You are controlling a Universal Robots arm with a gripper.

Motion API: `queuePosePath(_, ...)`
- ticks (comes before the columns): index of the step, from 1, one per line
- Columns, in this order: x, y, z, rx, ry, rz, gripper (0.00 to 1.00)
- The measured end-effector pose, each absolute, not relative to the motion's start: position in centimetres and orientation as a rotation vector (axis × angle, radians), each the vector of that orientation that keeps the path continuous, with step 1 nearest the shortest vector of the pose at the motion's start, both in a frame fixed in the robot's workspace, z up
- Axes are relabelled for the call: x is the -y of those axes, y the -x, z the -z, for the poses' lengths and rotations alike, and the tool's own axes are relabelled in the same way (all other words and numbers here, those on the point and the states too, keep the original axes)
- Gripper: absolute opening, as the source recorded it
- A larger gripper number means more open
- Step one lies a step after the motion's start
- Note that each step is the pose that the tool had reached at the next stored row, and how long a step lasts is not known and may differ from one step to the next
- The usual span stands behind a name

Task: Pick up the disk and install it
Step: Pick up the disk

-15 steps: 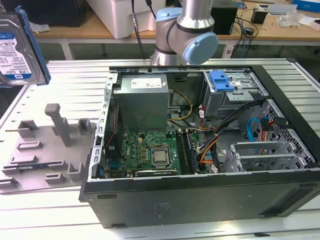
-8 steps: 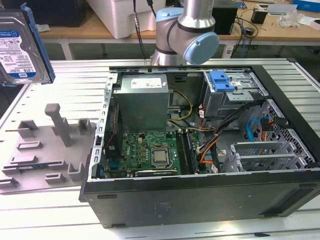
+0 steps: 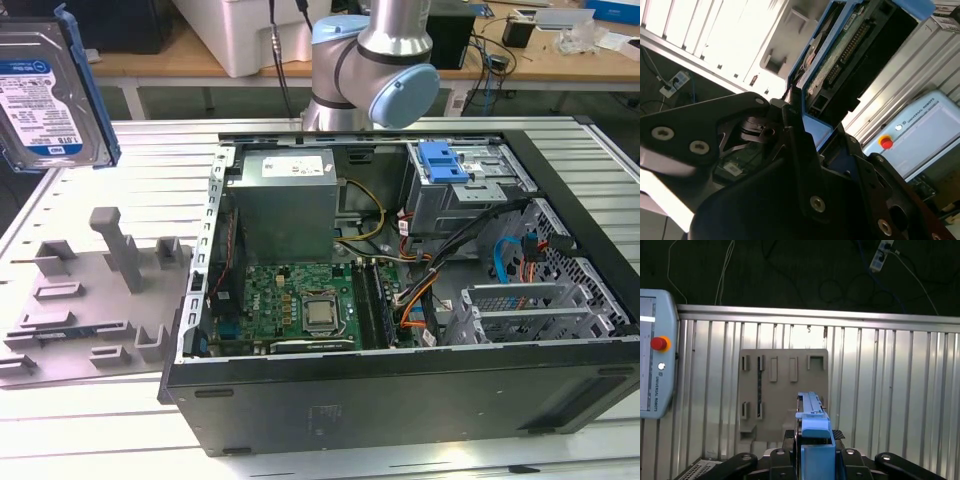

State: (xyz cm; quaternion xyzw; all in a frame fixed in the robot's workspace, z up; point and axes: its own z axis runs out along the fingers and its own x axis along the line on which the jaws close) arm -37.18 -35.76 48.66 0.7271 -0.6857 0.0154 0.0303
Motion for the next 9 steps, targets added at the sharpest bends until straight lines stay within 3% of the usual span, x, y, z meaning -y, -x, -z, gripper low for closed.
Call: queuePosePath(9, 36.9, 34.6, -49.0, 2.116, -2.244, -0.042, 0.37)
